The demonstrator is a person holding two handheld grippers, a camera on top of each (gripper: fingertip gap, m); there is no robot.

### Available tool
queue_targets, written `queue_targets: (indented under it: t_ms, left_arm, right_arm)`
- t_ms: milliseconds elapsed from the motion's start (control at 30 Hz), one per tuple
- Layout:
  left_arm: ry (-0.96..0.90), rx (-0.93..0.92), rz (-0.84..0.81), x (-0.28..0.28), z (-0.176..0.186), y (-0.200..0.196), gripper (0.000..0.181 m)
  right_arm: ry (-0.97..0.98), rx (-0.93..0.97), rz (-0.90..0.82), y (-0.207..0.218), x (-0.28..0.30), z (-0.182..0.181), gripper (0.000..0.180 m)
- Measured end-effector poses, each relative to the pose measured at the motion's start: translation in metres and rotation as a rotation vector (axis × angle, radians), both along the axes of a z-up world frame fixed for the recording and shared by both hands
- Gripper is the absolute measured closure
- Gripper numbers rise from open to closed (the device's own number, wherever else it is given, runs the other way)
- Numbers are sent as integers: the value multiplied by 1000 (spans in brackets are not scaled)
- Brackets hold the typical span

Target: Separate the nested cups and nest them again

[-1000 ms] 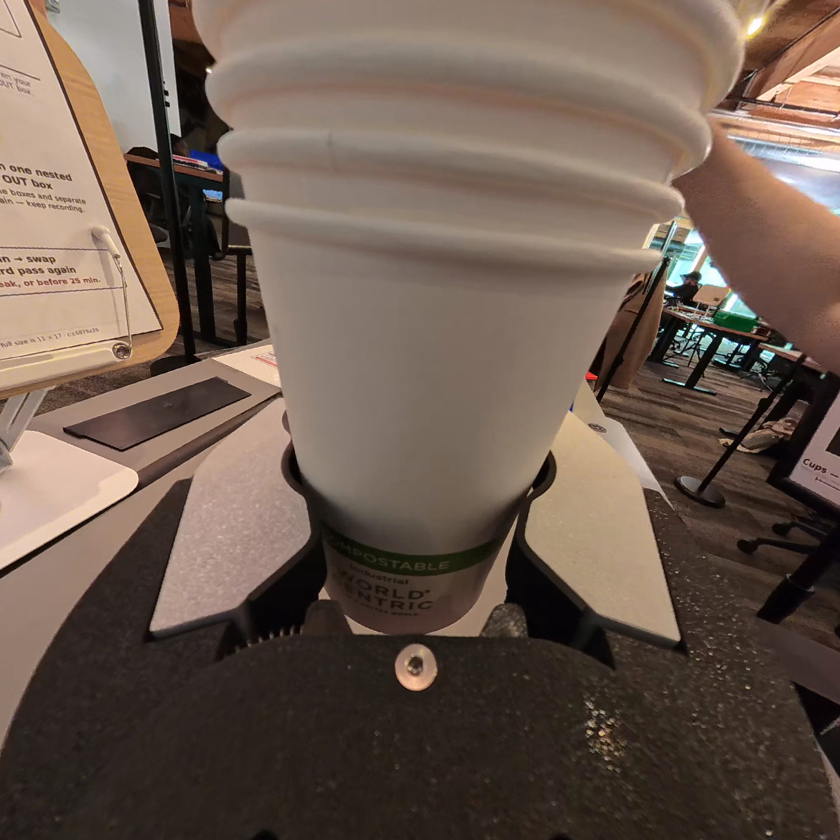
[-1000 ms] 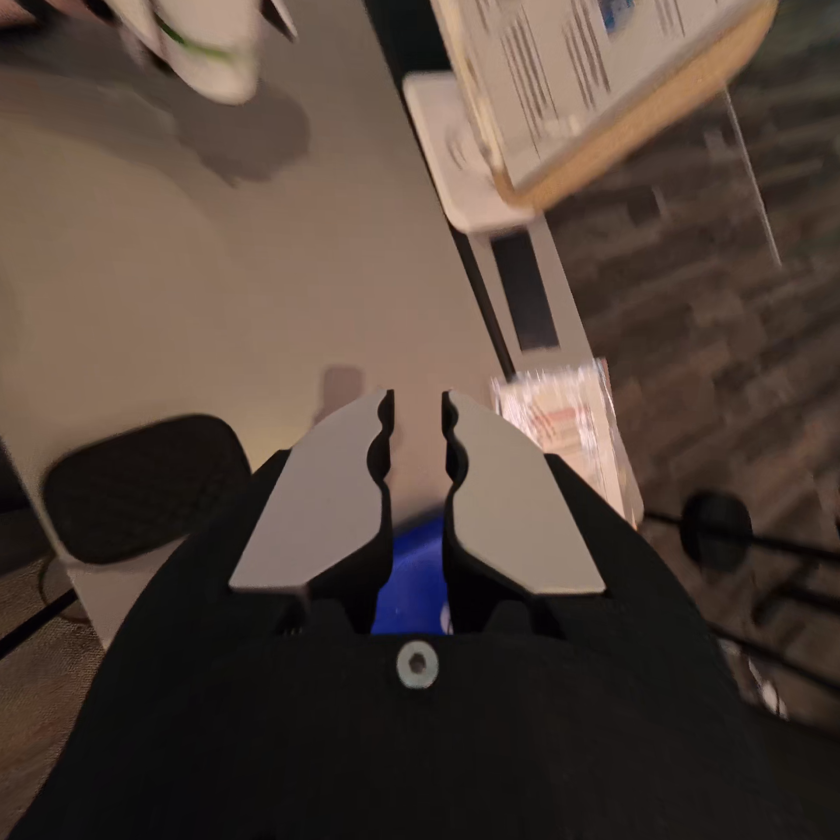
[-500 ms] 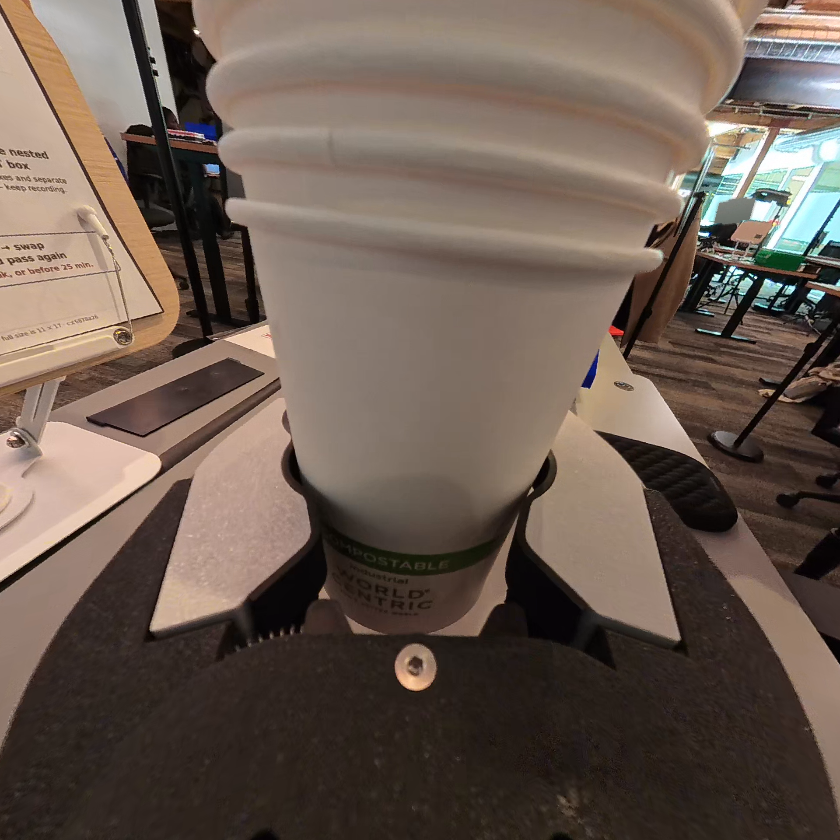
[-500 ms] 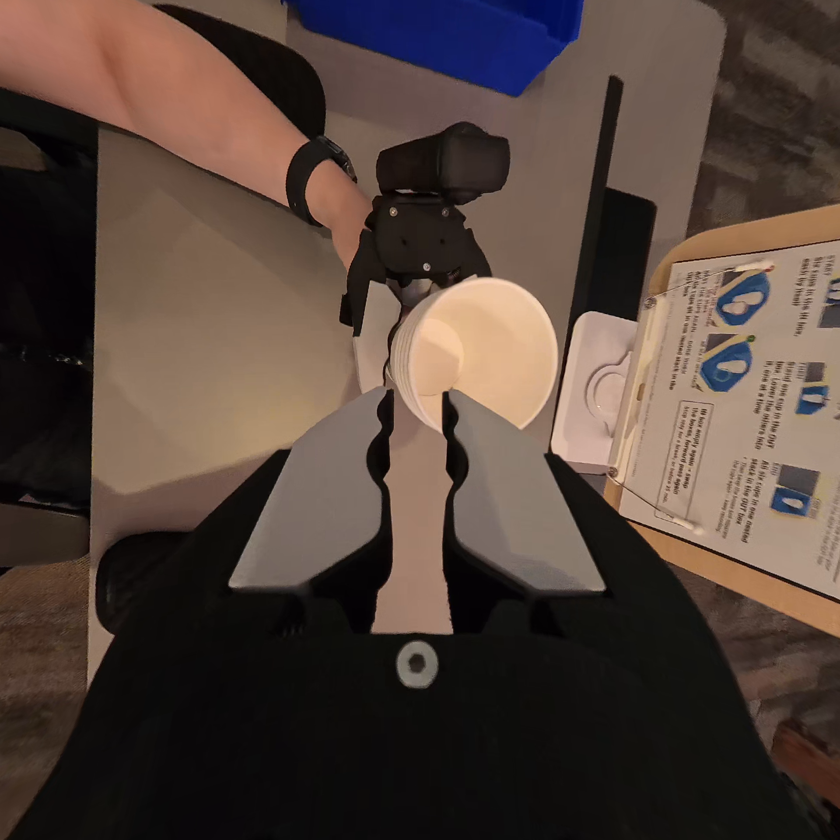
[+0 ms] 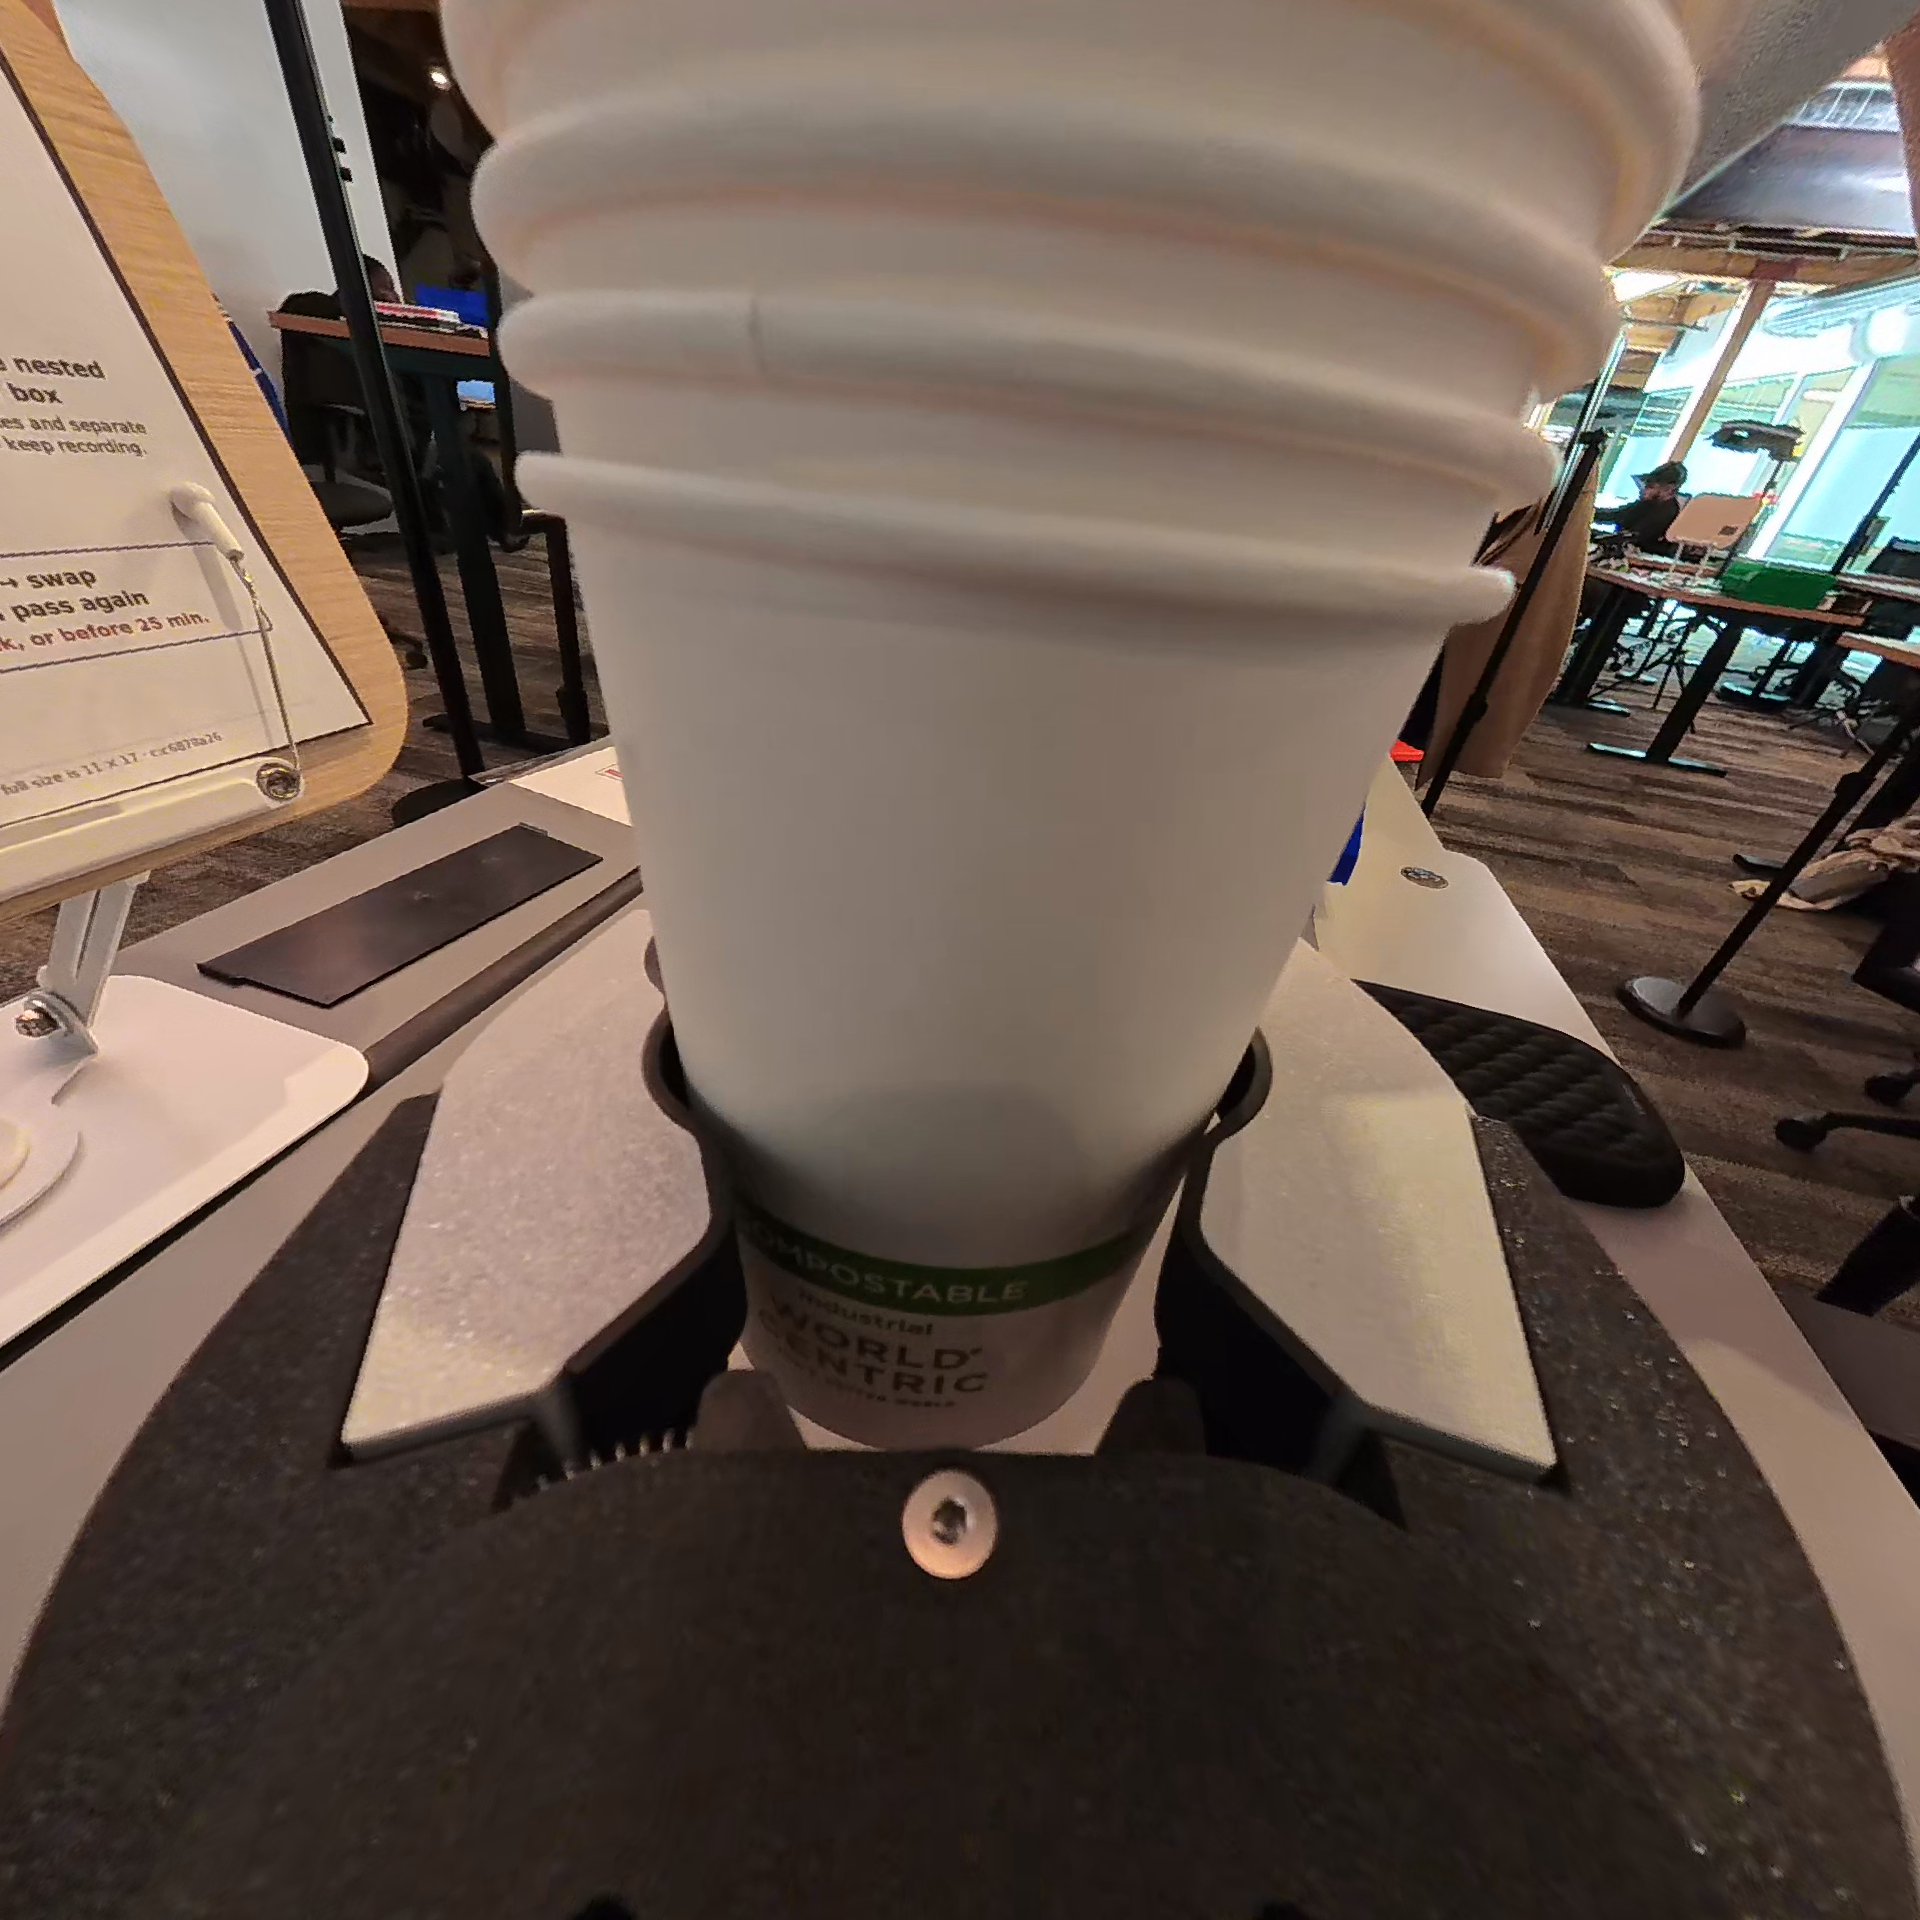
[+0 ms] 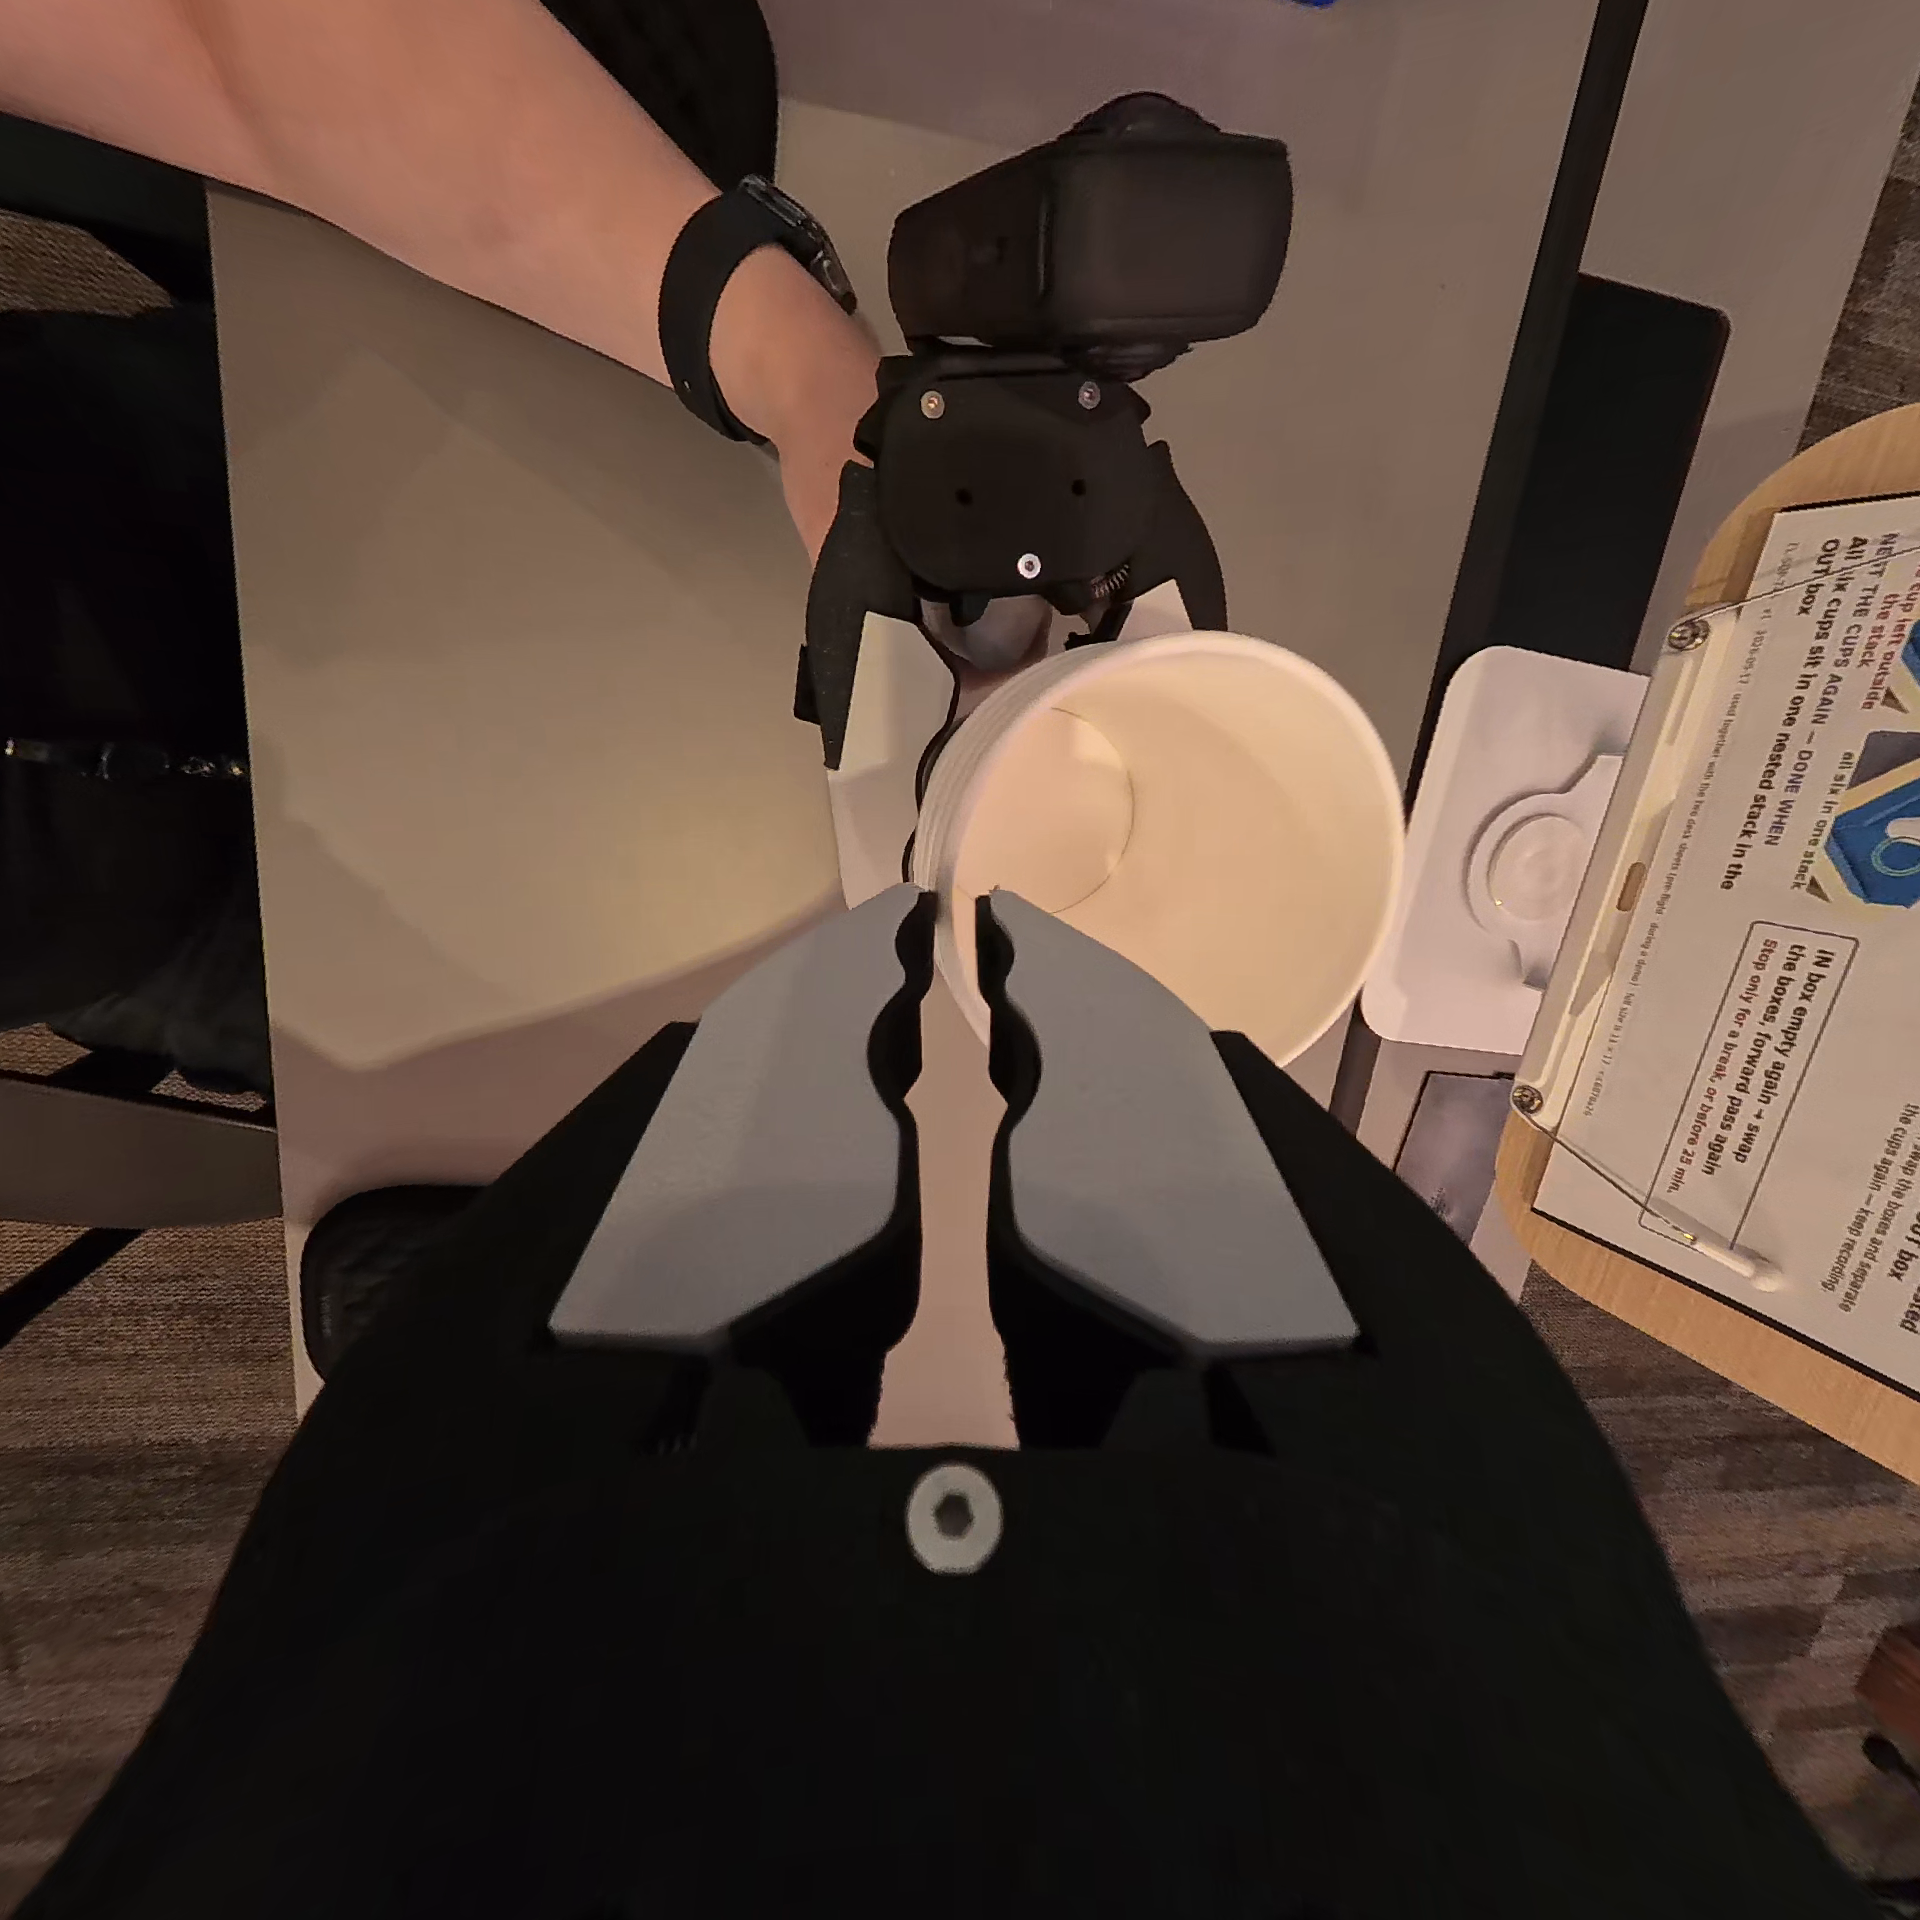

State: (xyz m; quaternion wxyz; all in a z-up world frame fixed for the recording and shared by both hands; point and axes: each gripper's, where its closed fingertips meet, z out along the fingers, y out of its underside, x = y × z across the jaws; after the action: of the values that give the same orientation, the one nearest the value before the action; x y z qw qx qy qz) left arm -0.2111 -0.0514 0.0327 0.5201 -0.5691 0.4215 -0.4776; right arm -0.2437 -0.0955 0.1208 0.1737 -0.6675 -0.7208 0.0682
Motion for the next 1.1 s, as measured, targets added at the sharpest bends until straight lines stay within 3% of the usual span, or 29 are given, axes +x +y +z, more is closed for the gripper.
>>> queue_targets:
  t_ms: [767,1100]
  left_arm:
    - [-1,-18,-32,4,-1,-5,80]
    - [4,-33,-32,5,-7,-2,80]
  right_arm:
    - [-25,-14,39,-2,2,-3,177]
    - [26,59,14,7,3,40,177]
